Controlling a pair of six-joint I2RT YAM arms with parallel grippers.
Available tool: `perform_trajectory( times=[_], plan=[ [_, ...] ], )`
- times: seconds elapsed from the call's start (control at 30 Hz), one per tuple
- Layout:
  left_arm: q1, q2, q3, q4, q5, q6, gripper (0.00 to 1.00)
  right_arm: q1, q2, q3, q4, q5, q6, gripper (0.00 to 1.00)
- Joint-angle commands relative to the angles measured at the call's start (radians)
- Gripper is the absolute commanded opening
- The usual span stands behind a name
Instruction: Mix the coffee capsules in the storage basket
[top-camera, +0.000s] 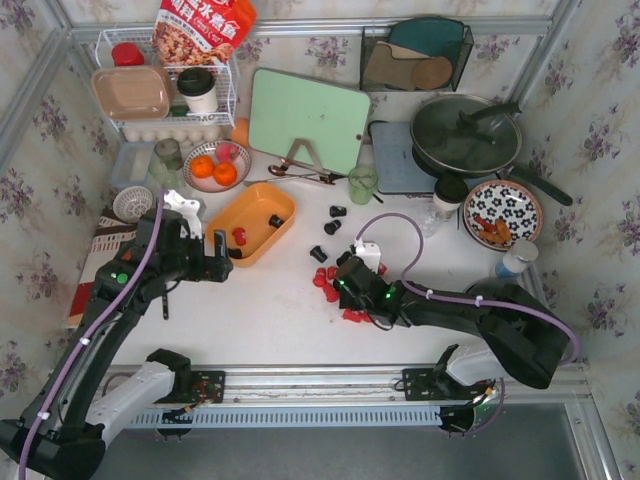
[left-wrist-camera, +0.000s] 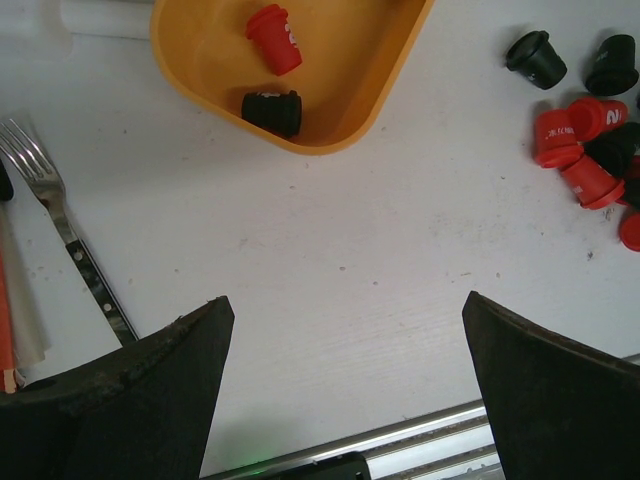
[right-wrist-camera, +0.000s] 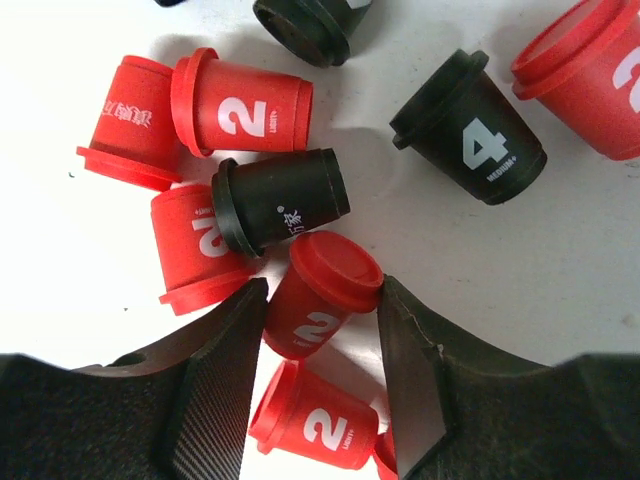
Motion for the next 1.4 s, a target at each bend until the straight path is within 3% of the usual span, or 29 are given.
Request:
perform_trajectory(
  times=[0.0, 0.37, 0.63, 0.9, 1.2, 1.37],
  plan=[
    [0.001, 0.001, 0.002, 0.012, 0.015, 0.004, 0.99, 0.001, 0.023, 0.013, 0.027, 0.006, 0.023, 0.5],
    [0.004, -0.011, 0.002, 0.013, 0.02, 0.003, 0.99, 0.002, -0.016, 0.094, -0.027, 0.013, -0.007, 0.35],
    [0.005, -0.022, 0.002, 0.013, 0.023, 0.004, 0.99, 0.003, 0.016, 0.298, 0.006, 0.003, -0.184, 0.34],
    [0.011, -0.041, 0.001, 0.012, 0.01, 0.003, 0.99, 0.003, 0.363, 0.682, 0.181, -0.091, -0.41, 0.35],
    [0.014, -0.062, -0.004, 0.013, 0.004, 0.002, 0.99, 0.002, 0.728, 0.981, 0.244, -0.144, -0.452, 0.35],
    [0.014, -0.064, -0.002, 0.014, 0.012, 0.001, 0.99, 0.002, 0.787, 1.036, 0.231, -0.147, -0.447, 0.49]
  ],
)
